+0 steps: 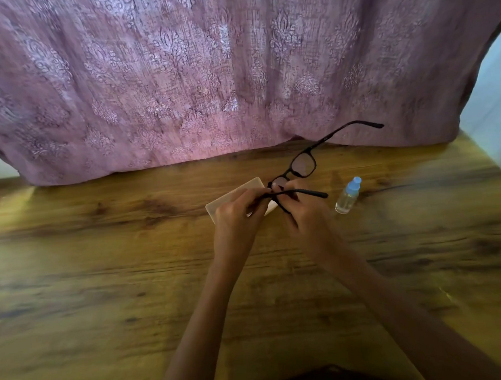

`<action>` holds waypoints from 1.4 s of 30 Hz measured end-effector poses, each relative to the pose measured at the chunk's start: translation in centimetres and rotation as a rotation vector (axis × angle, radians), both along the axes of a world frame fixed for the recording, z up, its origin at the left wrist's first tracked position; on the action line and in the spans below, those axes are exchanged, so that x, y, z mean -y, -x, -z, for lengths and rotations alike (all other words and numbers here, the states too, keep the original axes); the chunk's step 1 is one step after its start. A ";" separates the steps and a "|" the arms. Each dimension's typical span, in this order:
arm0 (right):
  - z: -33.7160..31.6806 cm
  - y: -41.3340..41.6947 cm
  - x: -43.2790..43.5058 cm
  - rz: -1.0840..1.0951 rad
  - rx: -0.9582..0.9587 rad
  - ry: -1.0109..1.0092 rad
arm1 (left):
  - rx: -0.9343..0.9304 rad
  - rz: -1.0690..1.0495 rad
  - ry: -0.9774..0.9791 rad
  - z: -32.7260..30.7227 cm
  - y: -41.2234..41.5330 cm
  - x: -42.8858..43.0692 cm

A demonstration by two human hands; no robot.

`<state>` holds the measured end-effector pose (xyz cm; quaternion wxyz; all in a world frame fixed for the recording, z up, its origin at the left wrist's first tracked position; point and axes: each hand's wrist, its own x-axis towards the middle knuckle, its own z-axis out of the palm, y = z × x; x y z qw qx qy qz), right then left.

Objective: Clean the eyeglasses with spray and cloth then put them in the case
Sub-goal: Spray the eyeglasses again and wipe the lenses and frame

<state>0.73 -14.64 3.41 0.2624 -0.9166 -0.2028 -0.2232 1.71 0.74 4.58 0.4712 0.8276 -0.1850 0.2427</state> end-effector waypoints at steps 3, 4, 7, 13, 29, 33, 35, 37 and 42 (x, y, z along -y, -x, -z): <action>0.1 -0.5 0.1 0.068 0.016 -0.019 | 0.013 -0.008 -0.015 0.2 0.1 0.1; 0.0 -0.6 0.1 0.079 0.020 -0.023 | 0.015 -0.016 -0.017 0.3 0.1 0.1; -0.2 -0.5 0.2 0.072 0.008 -0.042 | 0.009 -0.029 -0.012 0.5 0.1 0.2; -0.1 0.3 0.3 0.094 -0.022 -0.059 | -0.001 -0.055 -0.010 0.4 0.0 0.2; -0.6 0.8 0.0 0.129 -0.024 -0.037 | -0.017 -0.081 -0.006 0.2 0.1 0.1; -0.6 1.2 0.0 0.113 -0.021 -0.082 | -0.012 -0.084 -0.021 0.4 0.2 0.2; -0.7 1.3 -0.3 0.085 -0.012 -0.091 | -0.019 -0.083 -0.014 0.4 0.2 0.3; -0.8 1.5 -0.5 0.054 -0.015 -0.100 | -0.020 -0.080 -0.006 0.4 0.1 0.4; -0.8 1.3 -0.7 0.036 -0.034 -0.072 | -0.009 -0.080 0.000 -0.1 0.2 0.3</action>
